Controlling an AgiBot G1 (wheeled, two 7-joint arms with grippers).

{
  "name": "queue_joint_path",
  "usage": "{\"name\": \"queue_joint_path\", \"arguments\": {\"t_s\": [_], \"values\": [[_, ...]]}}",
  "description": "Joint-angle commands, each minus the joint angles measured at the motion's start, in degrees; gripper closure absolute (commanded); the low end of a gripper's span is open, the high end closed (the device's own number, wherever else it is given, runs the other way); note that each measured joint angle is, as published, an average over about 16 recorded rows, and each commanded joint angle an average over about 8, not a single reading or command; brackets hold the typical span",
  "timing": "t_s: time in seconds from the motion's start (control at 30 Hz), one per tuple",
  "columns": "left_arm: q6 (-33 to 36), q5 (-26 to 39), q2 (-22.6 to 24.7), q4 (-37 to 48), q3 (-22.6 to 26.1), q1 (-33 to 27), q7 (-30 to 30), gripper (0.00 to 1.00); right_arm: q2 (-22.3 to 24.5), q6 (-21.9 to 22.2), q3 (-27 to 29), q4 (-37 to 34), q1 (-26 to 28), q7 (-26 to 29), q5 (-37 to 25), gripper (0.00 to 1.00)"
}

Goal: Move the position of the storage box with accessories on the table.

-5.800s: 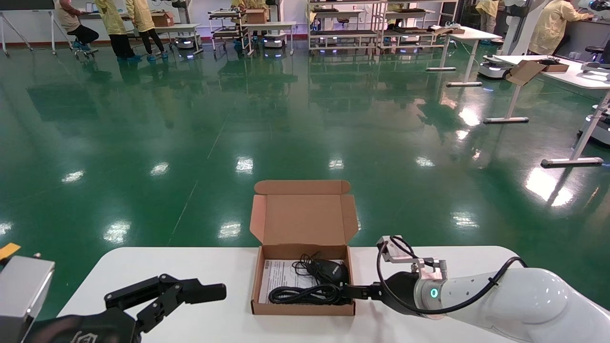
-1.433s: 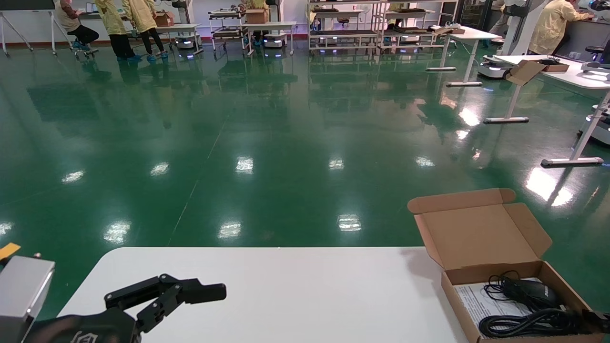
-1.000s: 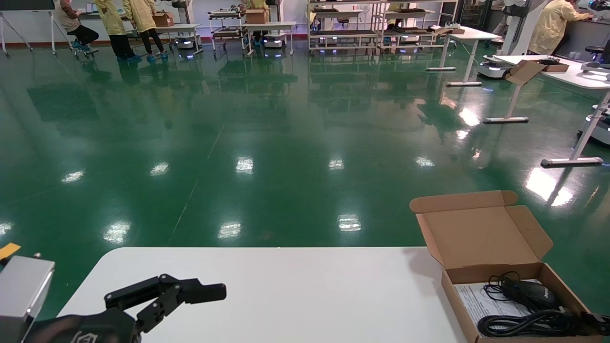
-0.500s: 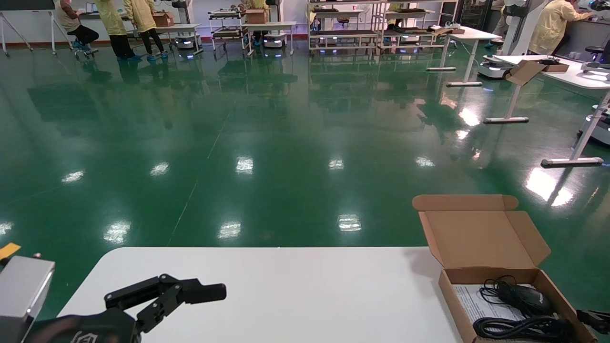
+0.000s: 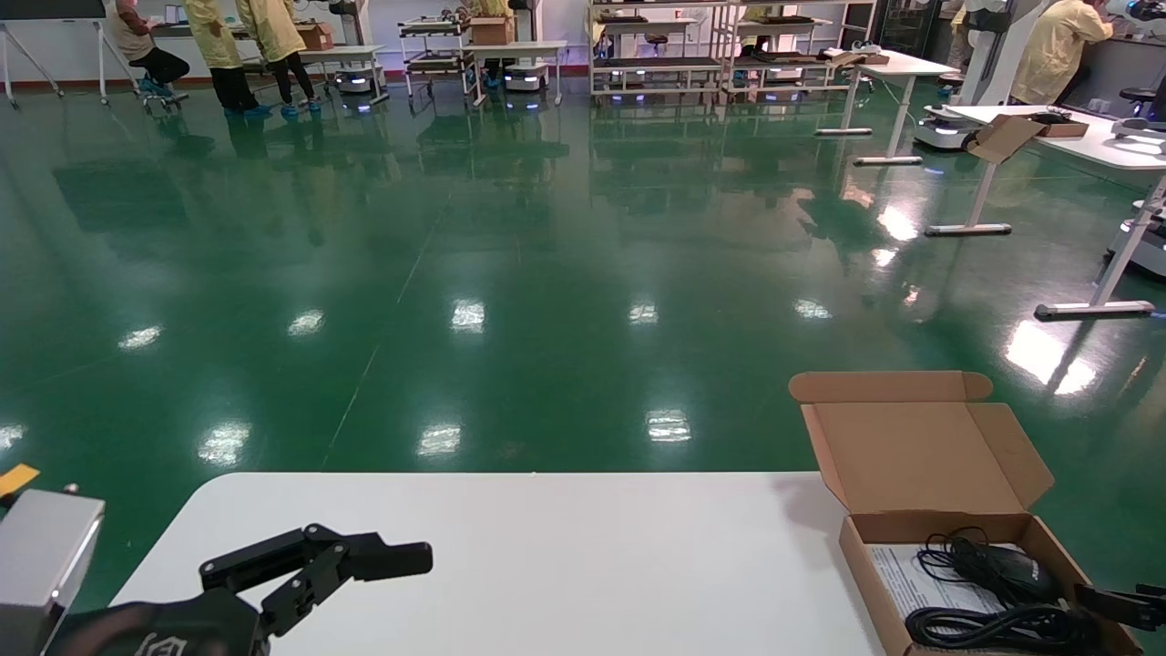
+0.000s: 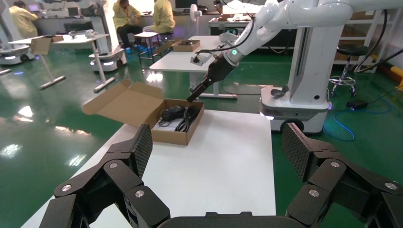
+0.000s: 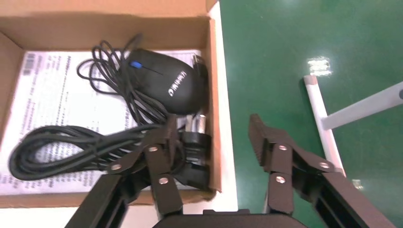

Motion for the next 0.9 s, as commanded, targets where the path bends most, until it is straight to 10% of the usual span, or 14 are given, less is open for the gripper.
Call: {"name": "queue_joint_path", "arguments": {"t_s": [0.03, 0.9], "values": [[0.00, 0.00, 0.00, 0.00, 0.00, 0.00, 0.00, 0.00, 0.17, -0.16, 0.05, 0.15, 0.36, -0.09, 0.07, 0.00], [0.00, 0.00, 0.00, 0.00, 0.00, 0.00, 0.00, 0.00, 3.39, -9.02, 4.14, 0.46, 8.23, 5.04, 5.96, 0.00]]}}
